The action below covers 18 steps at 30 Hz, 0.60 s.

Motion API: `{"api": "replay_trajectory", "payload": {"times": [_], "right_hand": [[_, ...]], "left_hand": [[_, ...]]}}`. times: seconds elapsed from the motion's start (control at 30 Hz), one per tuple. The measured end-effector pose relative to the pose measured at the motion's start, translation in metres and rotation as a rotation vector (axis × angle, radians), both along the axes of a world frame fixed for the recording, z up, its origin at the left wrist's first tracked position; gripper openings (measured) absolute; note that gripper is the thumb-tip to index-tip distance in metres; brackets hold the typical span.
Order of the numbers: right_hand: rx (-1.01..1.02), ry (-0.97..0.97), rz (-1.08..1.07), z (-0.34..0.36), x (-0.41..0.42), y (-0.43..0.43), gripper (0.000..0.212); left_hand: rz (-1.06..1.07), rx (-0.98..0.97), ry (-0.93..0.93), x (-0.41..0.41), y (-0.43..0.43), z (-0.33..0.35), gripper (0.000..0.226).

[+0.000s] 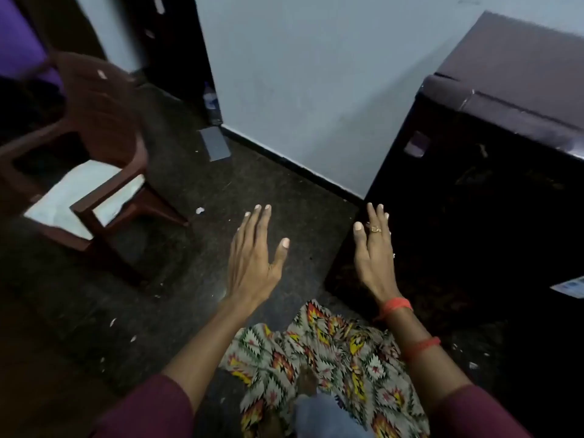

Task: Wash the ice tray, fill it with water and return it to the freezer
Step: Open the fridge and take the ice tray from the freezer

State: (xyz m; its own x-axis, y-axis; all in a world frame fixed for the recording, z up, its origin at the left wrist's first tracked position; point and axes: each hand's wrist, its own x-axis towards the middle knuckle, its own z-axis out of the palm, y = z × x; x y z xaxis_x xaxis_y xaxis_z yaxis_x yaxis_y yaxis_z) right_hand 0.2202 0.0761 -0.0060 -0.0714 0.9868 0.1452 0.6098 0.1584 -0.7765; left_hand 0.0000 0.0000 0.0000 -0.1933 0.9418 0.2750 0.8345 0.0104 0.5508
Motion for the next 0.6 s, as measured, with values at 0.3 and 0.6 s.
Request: {"api": "replay_trajectory", "payload": {"times": [0.3,0.6], "right_hand": [[-0.099,0.174,-0.206,0.006,0.038,0.075,0.059],[-0.155,0.281,-0.348,0.002,0.058,0.128,0.045]], "left_hand": [[-0.195,-0.033,-0.233,0.048,0.099,0.005,0.069],[-0.290,-0.153,-0.543,0.106,0.187,0.009,0.064]]}}
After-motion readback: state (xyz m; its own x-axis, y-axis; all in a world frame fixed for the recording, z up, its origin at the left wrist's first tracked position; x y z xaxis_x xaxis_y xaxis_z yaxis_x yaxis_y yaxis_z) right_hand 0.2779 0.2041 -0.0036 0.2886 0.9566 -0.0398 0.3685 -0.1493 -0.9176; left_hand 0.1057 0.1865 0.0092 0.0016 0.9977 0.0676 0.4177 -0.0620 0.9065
